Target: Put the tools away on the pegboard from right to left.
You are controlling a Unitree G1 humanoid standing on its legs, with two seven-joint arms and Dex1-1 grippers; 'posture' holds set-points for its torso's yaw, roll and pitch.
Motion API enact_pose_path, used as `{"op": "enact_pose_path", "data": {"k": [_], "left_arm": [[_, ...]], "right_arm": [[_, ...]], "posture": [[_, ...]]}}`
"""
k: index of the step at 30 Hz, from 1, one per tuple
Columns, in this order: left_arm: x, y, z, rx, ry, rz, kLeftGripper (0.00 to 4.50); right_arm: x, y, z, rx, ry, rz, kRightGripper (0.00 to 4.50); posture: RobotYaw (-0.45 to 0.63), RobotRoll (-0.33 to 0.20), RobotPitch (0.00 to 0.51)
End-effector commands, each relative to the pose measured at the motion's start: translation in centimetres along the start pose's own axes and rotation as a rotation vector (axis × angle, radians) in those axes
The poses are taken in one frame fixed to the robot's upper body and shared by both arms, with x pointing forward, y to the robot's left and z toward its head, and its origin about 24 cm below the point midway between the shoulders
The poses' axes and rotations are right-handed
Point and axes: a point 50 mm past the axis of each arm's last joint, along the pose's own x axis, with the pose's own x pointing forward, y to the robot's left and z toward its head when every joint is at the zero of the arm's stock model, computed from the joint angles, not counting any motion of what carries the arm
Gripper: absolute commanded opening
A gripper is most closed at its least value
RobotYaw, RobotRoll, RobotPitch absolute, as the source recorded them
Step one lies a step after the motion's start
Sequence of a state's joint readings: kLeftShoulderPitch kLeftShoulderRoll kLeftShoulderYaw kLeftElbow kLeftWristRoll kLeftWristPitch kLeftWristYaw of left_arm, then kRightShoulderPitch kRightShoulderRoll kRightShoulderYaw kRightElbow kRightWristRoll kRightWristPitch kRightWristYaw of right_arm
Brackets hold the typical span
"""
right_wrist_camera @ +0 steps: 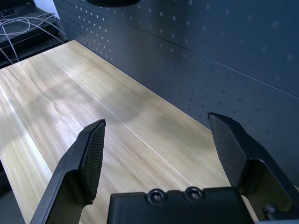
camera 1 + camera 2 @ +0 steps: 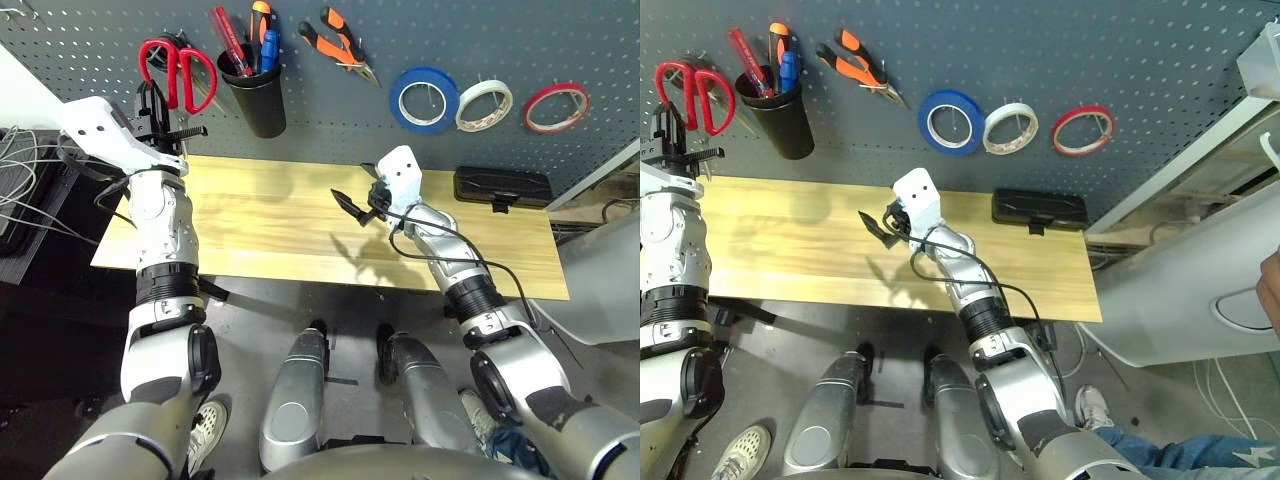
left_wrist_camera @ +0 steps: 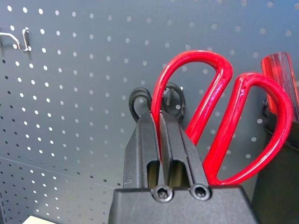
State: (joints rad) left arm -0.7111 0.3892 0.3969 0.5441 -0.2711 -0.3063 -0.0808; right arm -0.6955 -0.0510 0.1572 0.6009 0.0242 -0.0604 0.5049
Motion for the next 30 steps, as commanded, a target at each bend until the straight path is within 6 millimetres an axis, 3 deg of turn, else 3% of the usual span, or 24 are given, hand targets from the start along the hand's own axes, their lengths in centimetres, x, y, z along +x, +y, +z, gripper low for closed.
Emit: {"op": "enact_pose_path", "data": {"k": [1,13,23,24,30], "left_arm": [[0.3,0.9,-0.3,0.027,0.035,0.032,0.01],[2.1,2.1,-1.7,0.049,0.179,0.036,0.01],[2.7,0.9,-2.6,0.092,0.242,-0.051,0.01],[2.6,0.9,-2.7,0.101,0.240,-0.058,0.61],[-0.1,0.9,-4.7,0.164,0.278,-0.110,2.49]], "right_arm": [[-0.2,0.2,-0.8,0.008,0.023,0.005,4.50],[-0.3,0.0,-0.8,0.007,0.024,-0.004,4.50],[-0.5,-0.4,-0.8,0.009,0.018,-0.036,4.50],[-0.5,-0.5,-0.8,0.011,0.014,-0.045,4.50],[-1.2,-1.4,-1.4,0.075,-0.024,-0.163,4.50]], "posture": [[0.10,0.000,0.253],[0.08,0.000,0.246],[0.07,0.000,0.237],[0.07,0.000,0.236],[0.08,0.000,0.231]]}}
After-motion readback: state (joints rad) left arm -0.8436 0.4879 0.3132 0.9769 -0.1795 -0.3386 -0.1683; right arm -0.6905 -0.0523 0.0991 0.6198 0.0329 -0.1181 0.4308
